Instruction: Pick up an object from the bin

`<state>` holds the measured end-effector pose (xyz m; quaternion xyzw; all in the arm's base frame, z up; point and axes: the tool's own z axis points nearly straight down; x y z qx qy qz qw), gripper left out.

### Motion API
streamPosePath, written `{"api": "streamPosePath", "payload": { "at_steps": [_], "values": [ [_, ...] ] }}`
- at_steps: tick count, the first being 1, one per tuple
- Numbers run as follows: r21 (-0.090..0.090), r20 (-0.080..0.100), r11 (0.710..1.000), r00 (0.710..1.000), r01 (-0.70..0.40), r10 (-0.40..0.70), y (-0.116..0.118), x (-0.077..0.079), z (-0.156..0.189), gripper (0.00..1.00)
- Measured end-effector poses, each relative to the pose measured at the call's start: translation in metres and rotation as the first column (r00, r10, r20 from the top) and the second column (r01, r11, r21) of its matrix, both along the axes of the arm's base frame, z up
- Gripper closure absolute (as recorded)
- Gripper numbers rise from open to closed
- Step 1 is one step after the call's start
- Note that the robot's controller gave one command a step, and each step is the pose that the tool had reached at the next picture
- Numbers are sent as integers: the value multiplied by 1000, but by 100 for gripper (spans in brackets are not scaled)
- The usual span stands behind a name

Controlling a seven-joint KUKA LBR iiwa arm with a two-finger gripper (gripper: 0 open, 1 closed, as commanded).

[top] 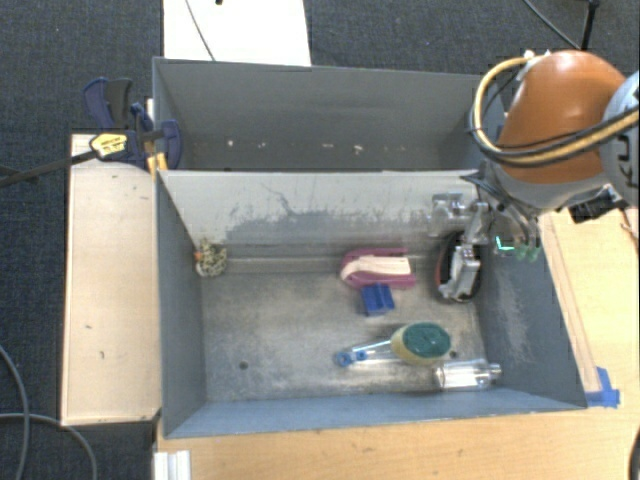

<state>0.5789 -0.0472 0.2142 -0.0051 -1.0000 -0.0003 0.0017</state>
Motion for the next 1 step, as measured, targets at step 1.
{"api": "streamPosePath", "payload": {
  "at_steps": [1],
  "values": [
    [0, -3, 1000, 1000, -12, 12, 30, -47, -105, 0]
  ]
}}
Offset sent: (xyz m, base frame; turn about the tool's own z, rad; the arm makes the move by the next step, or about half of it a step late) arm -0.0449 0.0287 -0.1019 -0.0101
